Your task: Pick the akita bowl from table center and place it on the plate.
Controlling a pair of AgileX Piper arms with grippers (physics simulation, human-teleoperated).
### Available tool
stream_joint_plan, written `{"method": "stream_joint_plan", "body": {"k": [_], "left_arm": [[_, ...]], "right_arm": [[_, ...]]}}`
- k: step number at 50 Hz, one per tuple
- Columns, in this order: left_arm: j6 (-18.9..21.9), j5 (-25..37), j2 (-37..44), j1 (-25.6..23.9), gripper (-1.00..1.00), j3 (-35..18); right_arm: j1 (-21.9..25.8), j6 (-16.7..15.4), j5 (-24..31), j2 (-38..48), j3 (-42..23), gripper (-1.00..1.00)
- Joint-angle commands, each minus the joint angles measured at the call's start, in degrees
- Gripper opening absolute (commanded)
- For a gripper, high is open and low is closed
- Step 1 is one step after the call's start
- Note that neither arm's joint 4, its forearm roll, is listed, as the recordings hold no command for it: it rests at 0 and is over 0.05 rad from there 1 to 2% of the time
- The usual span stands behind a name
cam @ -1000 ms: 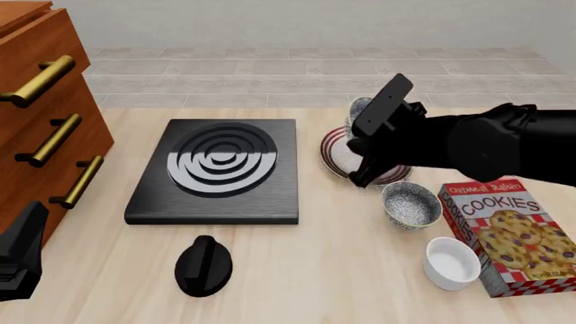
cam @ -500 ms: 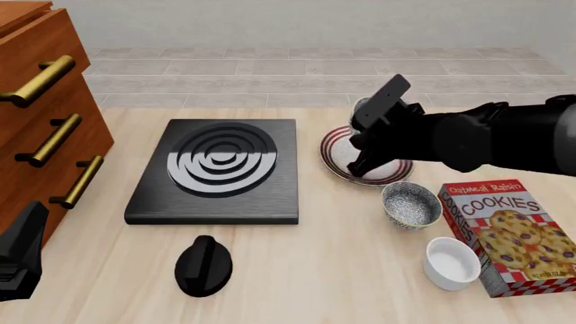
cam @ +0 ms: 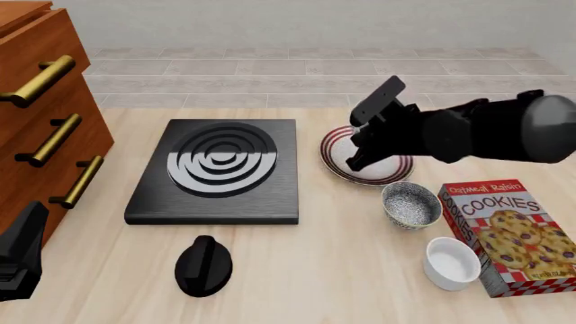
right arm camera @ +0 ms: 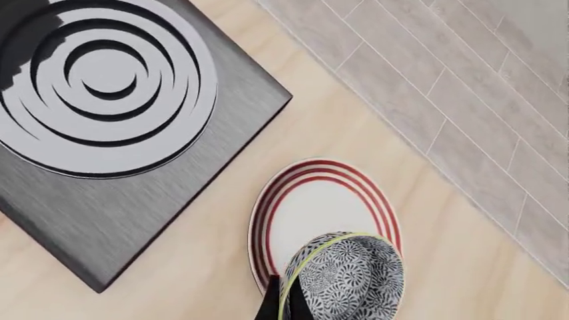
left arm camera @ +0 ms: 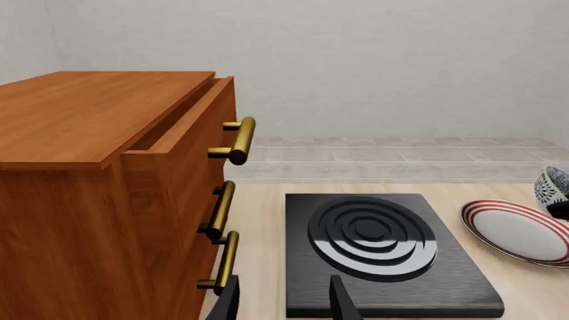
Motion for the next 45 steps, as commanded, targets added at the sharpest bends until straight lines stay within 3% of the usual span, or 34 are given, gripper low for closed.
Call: {"method": "stream_joint_plan", "body": {"k": [1,45], "left_arm": [[0.0,0.0,0.0,0.0,1.0,0.0],[0.0,0.0,0.0,0.0,1.0,0.0]], "right_arm": [[-0.9,-0.3,0.5,2.0,-2.4,-1.0],[-4.5,0.7,3.4,12.0,-10.3,-1.0]]}}
